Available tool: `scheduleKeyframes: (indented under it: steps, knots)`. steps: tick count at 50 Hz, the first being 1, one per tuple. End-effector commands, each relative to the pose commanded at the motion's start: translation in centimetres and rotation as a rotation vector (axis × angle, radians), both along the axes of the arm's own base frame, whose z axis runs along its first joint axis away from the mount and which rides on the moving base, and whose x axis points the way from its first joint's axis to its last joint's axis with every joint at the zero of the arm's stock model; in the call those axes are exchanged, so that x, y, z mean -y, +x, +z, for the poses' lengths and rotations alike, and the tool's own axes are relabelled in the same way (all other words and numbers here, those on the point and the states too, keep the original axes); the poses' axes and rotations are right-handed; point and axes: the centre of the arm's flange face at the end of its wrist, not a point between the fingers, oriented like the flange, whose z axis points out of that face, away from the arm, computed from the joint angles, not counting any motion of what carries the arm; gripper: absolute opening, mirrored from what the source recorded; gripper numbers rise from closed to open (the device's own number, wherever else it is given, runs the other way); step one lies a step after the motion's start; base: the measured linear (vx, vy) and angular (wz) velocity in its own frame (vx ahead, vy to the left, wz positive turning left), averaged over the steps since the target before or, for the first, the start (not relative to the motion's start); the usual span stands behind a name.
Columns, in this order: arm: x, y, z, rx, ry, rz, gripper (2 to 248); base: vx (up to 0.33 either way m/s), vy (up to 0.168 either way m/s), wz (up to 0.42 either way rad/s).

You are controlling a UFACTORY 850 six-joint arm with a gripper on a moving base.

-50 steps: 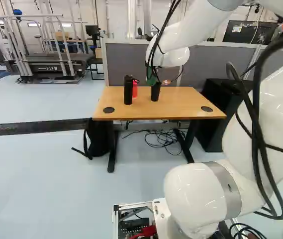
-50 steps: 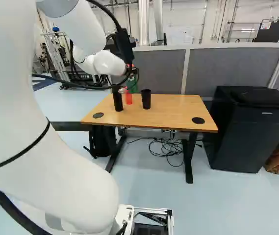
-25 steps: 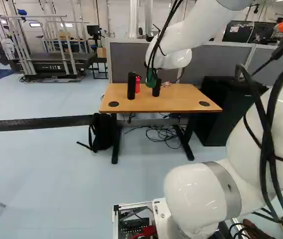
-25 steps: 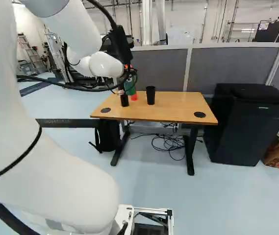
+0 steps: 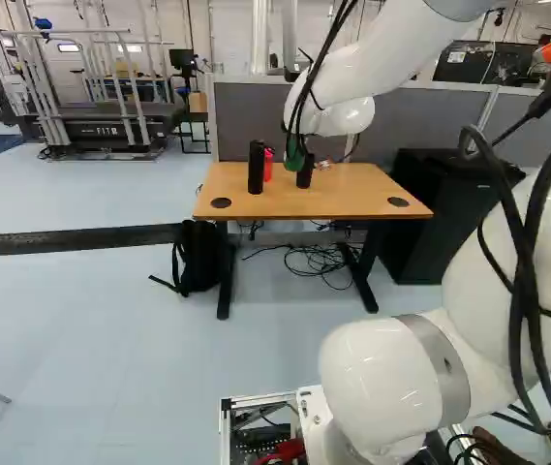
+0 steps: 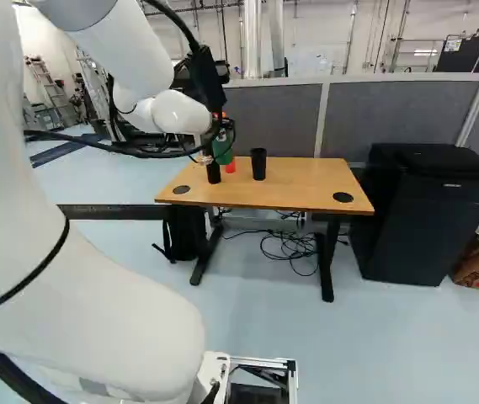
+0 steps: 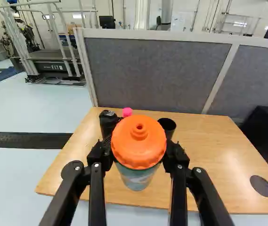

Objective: Pick up the green bottle from the table

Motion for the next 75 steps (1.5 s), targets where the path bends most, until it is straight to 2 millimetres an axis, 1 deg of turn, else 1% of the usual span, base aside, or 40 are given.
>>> scheduleKeyframes:
  steps: [19, 39, 54, 75]
  knots:
    - [0.1, -1.0, -1.9, -0.003, 0.0, -0.001, 123, 0.0, 0.0, 0.0]
    - [0.2, -3.1, -5.4, -0.01, 0.0, -0.003, 123, 0.0, 0.0, 0.0]
    - [0.3, -5.7, -9.1, -0.017, 0.0, -0.006, 123, 0.0, 0.0, 0.0]
    - [0.5, -10.4, -14.5, -0.028, 0.0, -0.01, 123, 0.0, 0.0, 0.0]
